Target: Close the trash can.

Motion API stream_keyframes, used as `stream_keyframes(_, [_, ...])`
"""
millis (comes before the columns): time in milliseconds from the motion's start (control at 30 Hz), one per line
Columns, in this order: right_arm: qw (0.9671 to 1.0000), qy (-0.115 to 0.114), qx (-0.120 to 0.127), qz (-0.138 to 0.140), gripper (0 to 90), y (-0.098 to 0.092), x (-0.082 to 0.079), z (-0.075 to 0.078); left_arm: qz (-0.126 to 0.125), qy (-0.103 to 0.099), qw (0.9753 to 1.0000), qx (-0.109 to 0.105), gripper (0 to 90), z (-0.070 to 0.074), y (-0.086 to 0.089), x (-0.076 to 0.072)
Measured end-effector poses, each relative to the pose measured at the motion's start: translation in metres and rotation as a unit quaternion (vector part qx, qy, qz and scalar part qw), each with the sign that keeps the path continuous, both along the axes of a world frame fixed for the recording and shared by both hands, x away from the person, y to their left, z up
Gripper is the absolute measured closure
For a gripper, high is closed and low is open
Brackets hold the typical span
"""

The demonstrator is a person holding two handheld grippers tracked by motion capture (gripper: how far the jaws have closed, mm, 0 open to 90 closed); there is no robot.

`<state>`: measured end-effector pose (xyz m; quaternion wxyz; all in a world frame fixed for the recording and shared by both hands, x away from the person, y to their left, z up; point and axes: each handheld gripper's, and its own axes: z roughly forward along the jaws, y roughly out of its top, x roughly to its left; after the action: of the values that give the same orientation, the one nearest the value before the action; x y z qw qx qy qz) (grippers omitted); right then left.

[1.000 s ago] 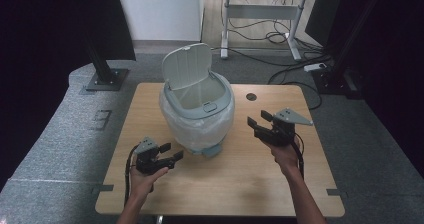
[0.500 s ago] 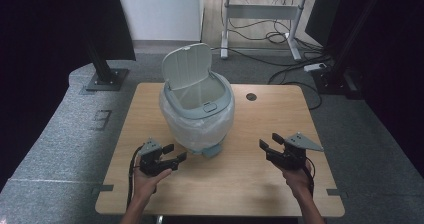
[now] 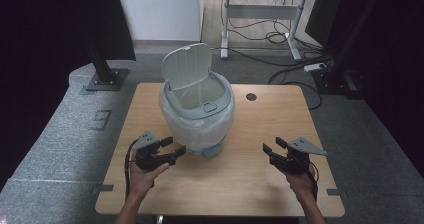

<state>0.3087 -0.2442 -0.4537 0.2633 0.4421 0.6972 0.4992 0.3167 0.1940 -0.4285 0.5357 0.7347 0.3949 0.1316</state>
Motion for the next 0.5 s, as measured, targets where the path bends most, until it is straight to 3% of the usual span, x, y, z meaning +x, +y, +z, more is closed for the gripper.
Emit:
stream_keyframes(267, [0.9998,0.002,-0.006,-0.017,40.7,-0.005,-0.002,-0.005,-0.006,-0.018,0.9998,-0.01,27.8,0.031,0.004,0.011])
stream_keyframes(500, [0.9998,0.004,-0.007,-0.02,40.7,-0.008,-0.004,-0.006,-0.009,-0.03,0.9995,-0.001,25.5,0.054,0.002,0.02])
